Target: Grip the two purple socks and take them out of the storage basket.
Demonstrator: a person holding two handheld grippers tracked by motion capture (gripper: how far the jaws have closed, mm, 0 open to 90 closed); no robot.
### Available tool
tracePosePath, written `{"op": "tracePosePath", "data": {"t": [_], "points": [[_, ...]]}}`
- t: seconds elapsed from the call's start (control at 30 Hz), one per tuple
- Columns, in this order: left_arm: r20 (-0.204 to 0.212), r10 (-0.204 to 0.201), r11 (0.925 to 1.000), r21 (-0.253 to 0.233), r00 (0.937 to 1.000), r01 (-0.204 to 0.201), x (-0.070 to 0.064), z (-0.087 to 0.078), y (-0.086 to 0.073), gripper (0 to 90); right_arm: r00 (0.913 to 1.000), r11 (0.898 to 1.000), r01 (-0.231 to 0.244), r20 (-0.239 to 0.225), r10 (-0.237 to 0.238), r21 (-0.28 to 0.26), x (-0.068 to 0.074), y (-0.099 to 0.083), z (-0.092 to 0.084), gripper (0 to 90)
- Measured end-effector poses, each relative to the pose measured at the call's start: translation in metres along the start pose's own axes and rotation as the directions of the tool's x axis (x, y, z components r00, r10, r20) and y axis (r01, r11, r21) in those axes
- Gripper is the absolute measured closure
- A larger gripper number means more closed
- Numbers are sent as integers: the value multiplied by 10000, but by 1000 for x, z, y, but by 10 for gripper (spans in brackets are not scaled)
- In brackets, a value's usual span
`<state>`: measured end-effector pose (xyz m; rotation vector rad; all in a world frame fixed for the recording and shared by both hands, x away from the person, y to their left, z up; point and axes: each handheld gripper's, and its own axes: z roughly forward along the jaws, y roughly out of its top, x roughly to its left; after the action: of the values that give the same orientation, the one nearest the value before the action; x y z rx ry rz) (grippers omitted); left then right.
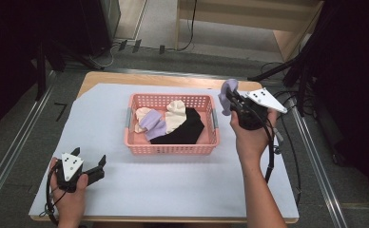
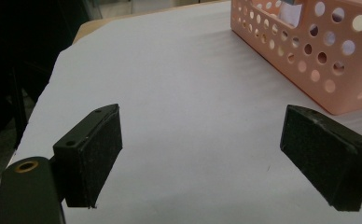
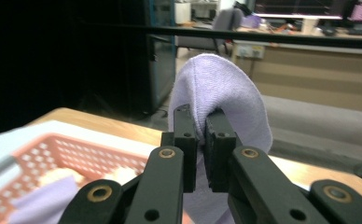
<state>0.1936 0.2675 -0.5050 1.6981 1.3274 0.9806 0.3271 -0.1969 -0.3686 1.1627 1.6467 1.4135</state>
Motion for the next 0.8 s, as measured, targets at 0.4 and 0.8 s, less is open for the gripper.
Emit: {"op": "tracePosePath", "data": {"t": [0.4,0.8], "points": [[-60,61,10000,-48,10000,-62,-1,0,0,137,9936,9797,-670,1017,484,1892,-48,-55,3,821],[-23,64,10000,-61,10000,-64,0,0,0,137,9766,9745,-1337,1910,987,1802,-45,-61,15,588]]}}
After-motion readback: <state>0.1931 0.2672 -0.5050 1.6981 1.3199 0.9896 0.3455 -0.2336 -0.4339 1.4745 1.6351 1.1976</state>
